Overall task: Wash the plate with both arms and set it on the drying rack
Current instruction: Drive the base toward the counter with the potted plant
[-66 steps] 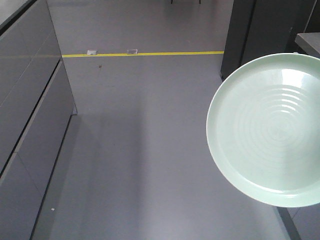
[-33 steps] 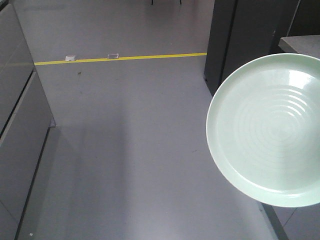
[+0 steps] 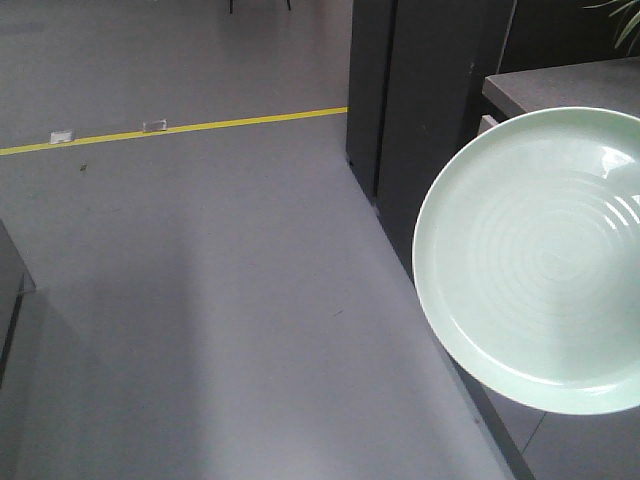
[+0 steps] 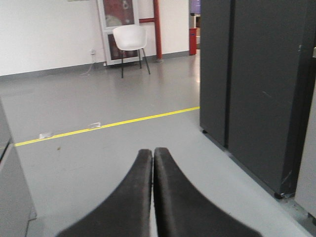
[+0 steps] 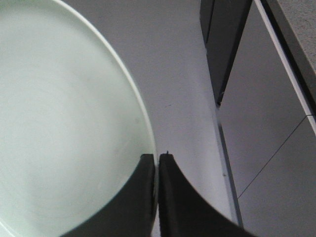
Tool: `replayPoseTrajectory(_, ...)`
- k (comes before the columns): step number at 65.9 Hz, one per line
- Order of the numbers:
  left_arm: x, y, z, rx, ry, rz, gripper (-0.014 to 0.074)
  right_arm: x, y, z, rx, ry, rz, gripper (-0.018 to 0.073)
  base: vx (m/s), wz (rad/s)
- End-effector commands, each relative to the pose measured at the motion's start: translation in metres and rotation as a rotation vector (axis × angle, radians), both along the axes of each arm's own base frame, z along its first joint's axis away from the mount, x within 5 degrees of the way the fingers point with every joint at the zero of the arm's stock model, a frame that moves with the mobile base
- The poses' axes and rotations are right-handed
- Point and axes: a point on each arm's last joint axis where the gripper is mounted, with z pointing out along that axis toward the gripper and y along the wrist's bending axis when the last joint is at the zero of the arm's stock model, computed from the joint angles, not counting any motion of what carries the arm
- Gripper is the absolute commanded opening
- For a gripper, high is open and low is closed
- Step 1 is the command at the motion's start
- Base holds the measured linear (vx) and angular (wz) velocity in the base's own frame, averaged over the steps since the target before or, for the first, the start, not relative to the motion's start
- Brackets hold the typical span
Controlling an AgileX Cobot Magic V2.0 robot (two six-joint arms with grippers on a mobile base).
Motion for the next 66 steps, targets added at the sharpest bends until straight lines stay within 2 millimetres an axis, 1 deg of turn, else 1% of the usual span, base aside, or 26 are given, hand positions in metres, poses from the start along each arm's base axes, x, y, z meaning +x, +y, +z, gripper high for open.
replayPoseTrajectory(1, 0.0013, -0.0002, -0.0019, -0.013, -0.046, -0.005, -0.0006, 0.0006, -0.0005, 0.0125, 0.018, -0.092, -0.016, -0.0003, 0.14, -0.28)
replayPoseTrajectory(39, 0.0013, -0.0002, -0.0019, -0.013, -0.046, -0.005, -0.0006, 0.0006, -0.0005, 0.0125, 0.018, -0.092, -0.016, -0.0003, 0.12, -0.26)
replayPoseTrajectory(66, 0.0013, -0.0002, -0.0019, -0.013, -0.046, -0.005, -0.0006, 0.0006, -0.0005, 0.0125, 0.018, -0.092, -0.016, -0.0003, 0.09, -0.18)
